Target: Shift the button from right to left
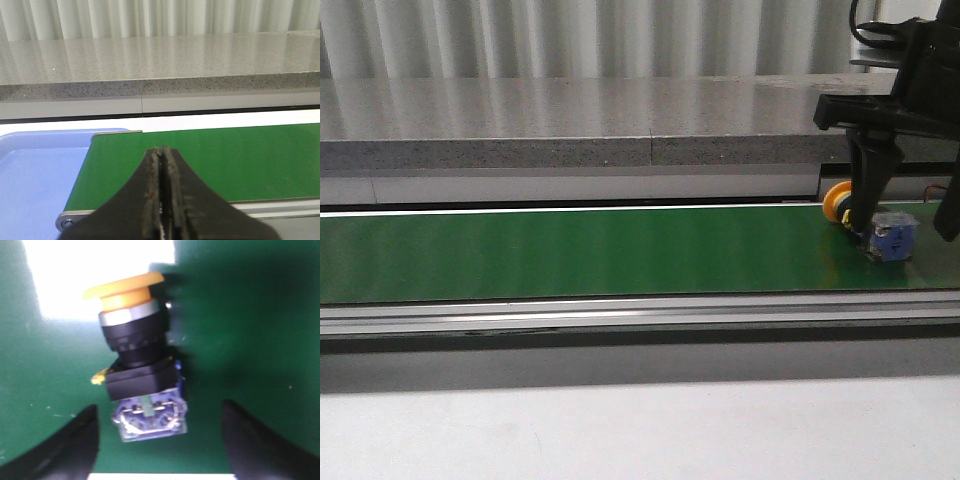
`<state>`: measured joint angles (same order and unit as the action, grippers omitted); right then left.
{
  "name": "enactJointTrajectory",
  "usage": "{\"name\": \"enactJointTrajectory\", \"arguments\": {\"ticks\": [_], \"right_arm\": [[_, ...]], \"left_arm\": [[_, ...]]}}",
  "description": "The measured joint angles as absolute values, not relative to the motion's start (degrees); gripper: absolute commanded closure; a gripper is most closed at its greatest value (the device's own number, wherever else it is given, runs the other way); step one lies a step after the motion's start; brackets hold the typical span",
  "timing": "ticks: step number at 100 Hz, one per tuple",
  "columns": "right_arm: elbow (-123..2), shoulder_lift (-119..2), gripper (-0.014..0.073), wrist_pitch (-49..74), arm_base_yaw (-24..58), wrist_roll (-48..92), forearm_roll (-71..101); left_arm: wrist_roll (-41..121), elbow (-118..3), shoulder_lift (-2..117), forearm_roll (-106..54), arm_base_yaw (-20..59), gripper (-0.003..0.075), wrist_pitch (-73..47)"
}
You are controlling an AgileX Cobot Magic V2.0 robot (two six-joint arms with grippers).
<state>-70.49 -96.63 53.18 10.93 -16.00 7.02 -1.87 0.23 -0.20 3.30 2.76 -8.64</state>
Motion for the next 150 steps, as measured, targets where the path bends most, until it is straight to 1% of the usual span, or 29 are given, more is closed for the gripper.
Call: {"name": "enactJointTrajectory", "arguments": {"ticks": [15,29,33,37,40,47,49,54,55,58,60,61,66,73,109,150], "right_arm": [[-70.49,-95.13,-0.0041,52.80,12.13,-13.88,7.02],[-70.49,-91.59,-0.0041,52.70,14.56,-8.28,7.02],[-70.49,-90.43,-0.0035,52.59,15.30,-6.69,7.02],[-70.49,-89.29,-0.0004,52.46,16.23,-5.06,7.02],[-70.49,-88.55,0.0030,52.32,17.04,-3.92,7.02],[-69.70,-86.77,0.0155,52.19,18.60,-1.72,6.78],[-69.32,-86.24,0.0216,52.19,18.91,-1.33,6.66],[-68.22,-84.95,0.0312,52.19,19.79,-0.68,6.36],[-67.88,-84.75,0.0360,52.19,19.81,-0.66,6.35],[-67.15,-83.74,0.0406,52.19,20.05,-0.50,6.03],[-66.59,-83.31,0.0464,52.08,20.16,-0.41,5.92],[-66.39,-82.85,0.0464,52.08,20.16,-0.41,5.76],[-64.94,-81.12,0.0568,51.68,20.16,0.00,5.33],[-62.78,-78.13,0.0664,50.78,20.16,0.00,4.58],[-50.59,-60.19,0.0660,47.11,20.16,0.00,3.60],[-35.94,-35.31,0.0660,43.09,20.16,0.00,3.47]], "left_arm": [[-1.87,0.23,-0.20,3.30,2.76,0.0741,-8.64],[-1.87,0.23,-0.20,3.30,2.76,0.0741,-8.64],[-1.87,0.23,-0.20,3.30,2.76,0.0741,-8.64],[-1.87,0.23,-0.20,3.30,2.76,0.0741,-8.64],[-1.87,0.23,-0.20,3.30,2.76,0.0741,-8.64],[-1.87,0.23,-0.20,3.30,2.76,0.0741,-8.64],[-1.87,0.23,-0.20,3.30,2.76,0.0741,-8.64],[-1.87,0.23,-0.20,3.30,2.76,0.0741,-8.64],[-1.87,0.23,-0.20,3.30,2.76,0.0741,-8.64],[-1.87,0.23,-0.20,3.30,2.76,0.0741,-8.64],[-1.87,0.23,-0.20,3.30,2.76,0.0741,-8.64],[-1.87,0.23,-0.20,3.30,2.76,0.0741,-8.64],[-1.87,0.23,-0.20,3.30,2.76,0.0741,-8.64],[-1.87,0.23,-0.20,3.30,2.76,0.0741,-8.64],[-1.87,0.23,-0.20,3.30,2.76,0.0741,-8.64],[-1.87,0.23,-0.20,3.30,2.76,0.0741,-8.64]]}}
